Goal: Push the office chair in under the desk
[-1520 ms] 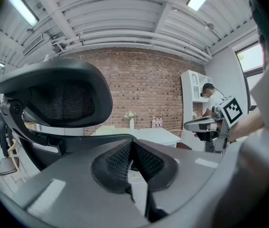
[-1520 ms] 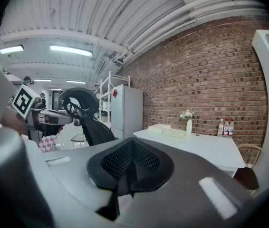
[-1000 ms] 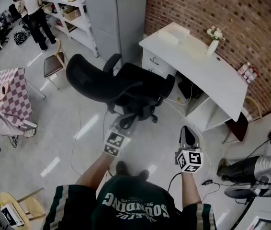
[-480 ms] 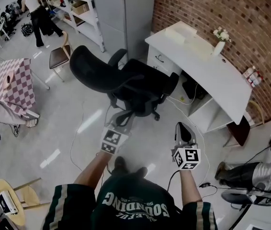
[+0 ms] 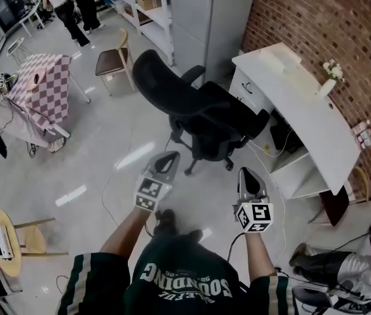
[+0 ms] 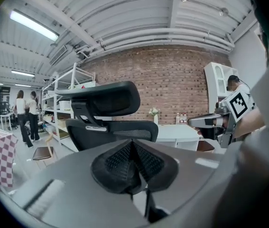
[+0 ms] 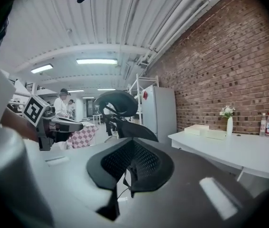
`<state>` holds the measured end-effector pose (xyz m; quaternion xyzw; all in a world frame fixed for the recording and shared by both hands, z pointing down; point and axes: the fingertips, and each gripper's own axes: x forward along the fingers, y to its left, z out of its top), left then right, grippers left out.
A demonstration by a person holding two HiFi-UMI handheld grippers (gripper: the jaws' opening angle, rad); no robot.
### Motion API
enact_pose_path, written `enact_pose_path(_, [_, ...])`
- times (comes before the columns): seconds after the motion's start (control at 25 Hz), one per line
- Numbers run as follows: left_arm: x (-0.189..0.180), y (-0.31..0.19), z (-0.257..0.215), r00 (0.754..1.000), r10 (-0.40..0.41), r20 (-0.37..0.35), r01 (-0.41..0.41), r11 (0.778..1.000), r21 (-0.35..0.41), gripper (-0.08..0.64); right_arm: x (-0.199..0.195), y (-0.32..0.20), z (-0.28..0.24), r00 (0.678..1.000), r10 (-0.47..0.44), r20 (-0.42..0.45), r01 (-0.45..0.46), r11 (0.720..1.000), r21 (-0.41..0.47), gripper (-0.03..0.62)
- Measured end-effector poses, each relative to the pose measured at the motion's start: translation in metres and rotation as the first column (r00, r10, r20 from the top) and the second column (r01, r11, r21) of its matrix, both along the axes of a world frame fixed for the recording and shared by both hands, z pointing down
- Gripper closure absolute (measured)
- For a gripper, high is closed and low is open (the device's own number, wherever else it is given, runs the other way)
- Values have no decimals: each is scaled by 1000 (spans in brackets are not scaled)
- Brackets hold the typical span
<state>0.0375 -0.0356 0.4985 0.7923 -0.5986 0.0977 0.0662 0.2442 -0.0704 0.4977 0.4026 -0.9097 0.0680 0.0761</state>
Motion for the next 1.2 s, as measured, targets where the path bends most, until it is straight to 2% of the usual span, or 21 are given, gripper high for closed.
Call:
enact_pose_path(0.28, [-25, 15, 3, 998, -70, 4, 70, 998, -11, 549, -24, 2, 1, 997, -71, 9, 71, 997, 0, 591])
enact_pose_path(0.6, [-38, -1, 3, 998, -59, -4, 58, 998, -16, 549, -24, -5, 0, 999, -49, -5, 49, 999, -9, 591])
enact_pose_path(0.92, [-77, -43, 13, 999, 29, 18, -29, 999, -34, 549, -51, -34, 5, 999, 45, 5, -45, 999, -11, 591])
enact_pose_path(1.2, [-132, -86, 21, 991, 135, 22, -134, 991, -25, 549, -102, -58, 20, 985, 167, 30, -165, 985, -53, 591])
